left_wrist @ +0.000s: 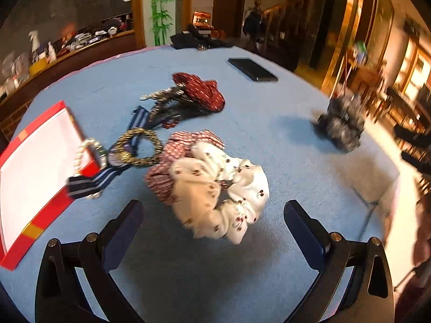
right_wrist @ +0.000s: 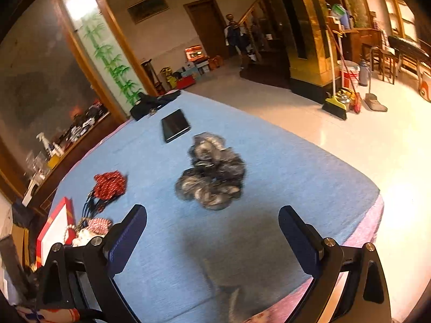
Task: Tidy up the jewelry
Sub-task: 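Grasp the white polka-dot scrunchie with left tool while right tool grasps grey sheer scrunchie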
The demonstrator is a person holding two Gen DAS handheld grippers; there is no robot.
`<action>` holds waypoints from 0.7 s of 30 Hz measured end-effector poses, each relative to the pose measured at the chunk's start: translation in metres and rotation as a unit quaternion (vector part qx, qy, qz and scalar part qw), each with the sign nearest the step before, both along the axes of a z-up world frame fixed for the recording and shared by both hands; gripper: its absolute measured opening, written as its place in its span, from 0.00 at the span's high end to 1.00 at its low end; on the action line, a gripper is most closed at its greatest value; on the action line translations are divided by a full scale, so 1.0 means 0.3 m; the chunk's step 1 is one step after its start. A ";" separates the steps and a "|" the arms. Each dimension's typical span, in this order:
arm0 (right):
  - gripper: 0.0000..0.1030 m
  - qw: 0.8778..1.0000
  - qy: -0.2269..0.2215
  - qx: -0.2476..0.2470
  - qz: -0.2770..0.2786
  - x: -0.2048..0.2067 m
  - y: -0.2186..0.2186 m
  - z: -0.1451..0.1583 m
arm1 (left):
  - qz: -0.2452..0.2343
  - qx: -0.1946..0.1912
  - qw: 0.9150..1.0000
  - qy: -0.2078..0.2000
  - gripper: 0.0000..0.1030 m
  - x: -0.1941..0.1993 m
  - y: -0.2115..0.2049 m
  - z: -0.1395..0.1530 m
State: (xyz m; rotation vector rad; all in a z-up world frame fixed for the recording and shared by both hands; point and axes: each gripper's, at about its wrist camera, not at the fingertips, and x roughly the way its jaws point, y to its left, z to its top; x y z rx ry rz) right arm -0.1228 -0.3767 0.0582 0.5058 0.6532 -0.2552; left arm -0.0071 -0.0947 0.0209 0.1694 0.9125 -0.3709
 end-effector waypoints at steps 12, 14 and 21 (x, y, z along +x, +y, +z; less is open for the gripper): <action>0.03 1.000 0.016 -0.003 -0.023 0.085 -0.100 -0.032 | 0.023 -0.025 0.999 0.013 0.70 0.117 0.019 -0.070; 0.03 1.000 0.022 -0.008 -0.011 0.143 -0.101 -0.034 | 0.021 -0.044 0.999 -0.004 0.75 0.109 0.036 -0.046; 0.19 0.997 0.070 -0.016 0.000 0.339 -0.106 -0.115 | 0.042 -0.064 0.993 -0.088 0.75 0.074 0.090 0.041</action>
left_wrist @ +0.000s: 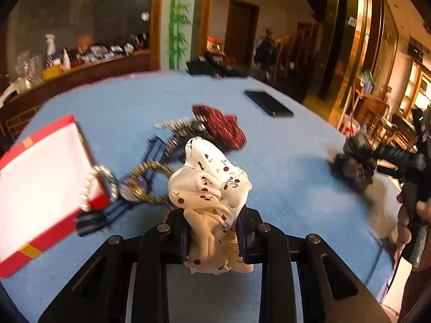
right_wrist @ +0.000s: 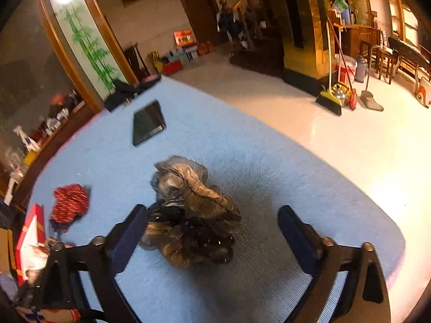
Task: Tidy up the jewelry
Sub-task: 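Grasp the white polka-dot scrunchie with left tool while right tool grasps grey sheer scrunchie, then carry both scrunchies into the red-rimmed box and open both tools to release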
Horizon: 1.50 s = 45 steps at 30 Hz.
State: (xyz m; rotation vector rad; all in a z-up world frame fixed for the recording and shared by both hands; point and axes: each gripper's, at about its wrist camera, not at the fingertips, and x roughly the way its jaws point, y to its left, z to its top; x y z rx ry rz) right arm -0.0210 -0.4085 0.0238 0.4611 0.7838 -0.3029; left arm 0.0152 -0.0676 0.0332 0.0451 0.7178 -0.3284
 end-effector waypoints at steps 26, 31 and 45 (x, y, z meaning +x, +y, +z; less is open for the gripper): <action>0.77 0.972 -0.083 -0.010 0.221 -0.076 0.632 0.184 | 0.069 0.004 0.996 -0.053 0.75 -0.086 0.292 0.141; 0.77 0.963 -0.084 -0.015 0.255 -0.040 0.766 0.231 | 0.102 0.007 0.993 -0.063 0.75 -0.045 0.397 0.176; 0.77 0.939 -0.079 -0.007 0.336 0.151 1.148 0.312 | 0.206 0.014 0.977 -0.051 0.74 0.157 0.749 0.180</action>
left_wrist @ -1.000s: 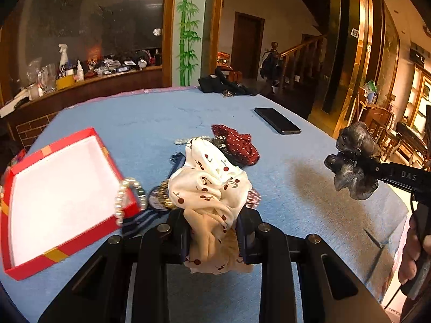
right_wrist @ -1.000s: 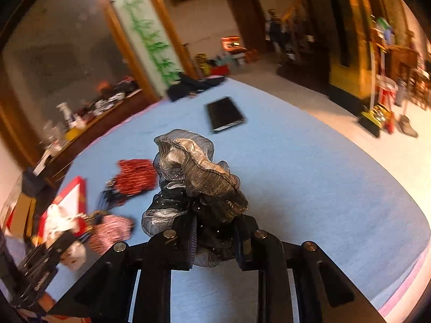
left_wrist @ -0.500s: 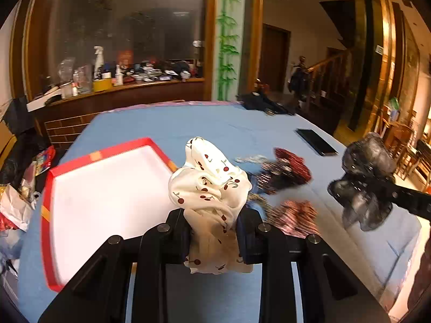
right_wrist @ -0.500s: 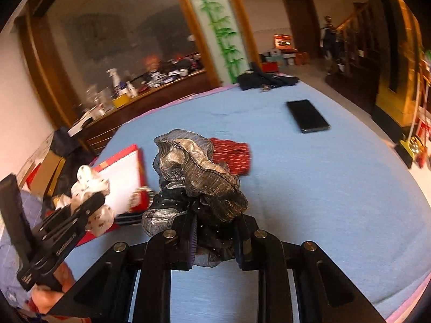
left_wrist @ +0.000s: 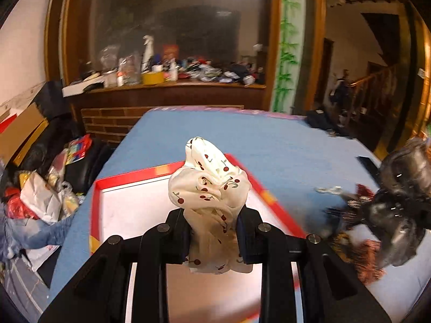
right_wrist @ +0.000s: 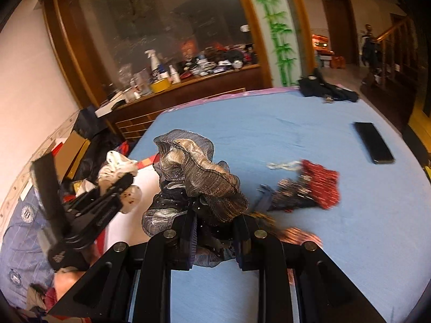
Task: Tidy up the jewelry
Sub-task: 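Carry both scrunchies into the red-rimmed box and open both tools to release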
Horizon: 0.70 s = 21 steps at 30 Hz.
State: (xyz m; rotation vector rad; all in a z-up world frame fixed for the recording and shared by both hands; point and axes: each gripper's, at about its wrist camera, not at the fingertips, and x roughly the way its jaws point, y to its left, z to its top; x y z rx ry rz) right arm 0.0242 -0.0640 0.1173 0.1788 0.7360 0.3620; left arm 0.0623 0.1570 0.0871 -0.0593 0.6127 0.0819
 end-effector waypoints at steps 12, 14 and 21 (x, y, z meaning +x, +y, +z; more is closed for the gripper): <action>0.76 0.998 0.038 -0.013 0.050 0.273 0.343 -0.079 | 0.071 -0.030 0.994 0.073 0.74 0.167 0.261 -0.105; 0.76 0.997 0.050 -0.012 0.054 0.324 0.393 -0.112 | 0.078 -0.038 0.993 0.081 0.74 0.182 0.287 -0.120; 0.76 0.995 0.083 -0.004 0.062 0.462 0.508 -0.201 | 0.095 -0.038 0.990 0.101 0.74 0.207 0.312 -0.149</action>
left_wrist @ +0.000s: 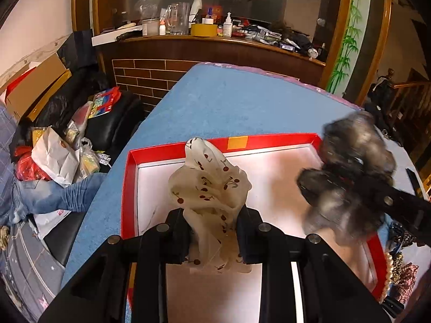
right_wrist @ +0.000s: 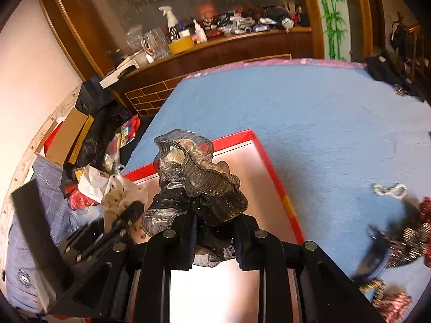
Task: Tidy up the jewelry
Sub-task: 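Carry both scrunchies into the red-rimmed box and open both tools to release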
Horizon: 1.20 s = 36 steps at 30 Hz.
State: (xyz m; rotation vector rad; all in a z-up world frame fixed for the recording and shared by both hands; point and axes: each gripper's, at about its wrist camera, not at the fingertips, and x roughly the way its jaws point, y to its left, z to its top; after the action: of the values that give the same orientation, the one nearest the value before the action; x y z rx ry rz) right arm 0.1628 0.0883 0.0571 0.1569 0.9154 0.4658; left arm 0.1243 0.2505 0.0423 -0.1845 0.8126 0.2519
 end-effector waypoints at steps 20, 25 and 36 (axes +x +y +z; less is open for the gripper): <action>0.63 0.998 0.053 -0.003 -0.018 0.119 0.035 -0.122 | 0.016 0.009 1.000 0.014 0.53 0.012 0.009 -0.013; 0.38 0.999 0.048 0.008 -0.025 0.101 0.005 -0.094 | 0.015 0.014 1.000 0.002 0.44 0.001 0.003 0.001; 0.37 0.999 0.027 0.039 -0.021 -0.016 -0.076 -0.010 | 0.017 0.022 0.999 -0.021 0.35 -0.028 -0.009 0.030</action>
State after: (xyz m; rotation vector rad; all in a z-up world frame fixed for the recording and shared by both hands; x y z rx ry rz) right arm 0.1581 0.0656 0.0541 0.2609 0.9453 0.4598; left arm 0.1160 0.2479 0.0514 -0.1611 0.7614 0.2962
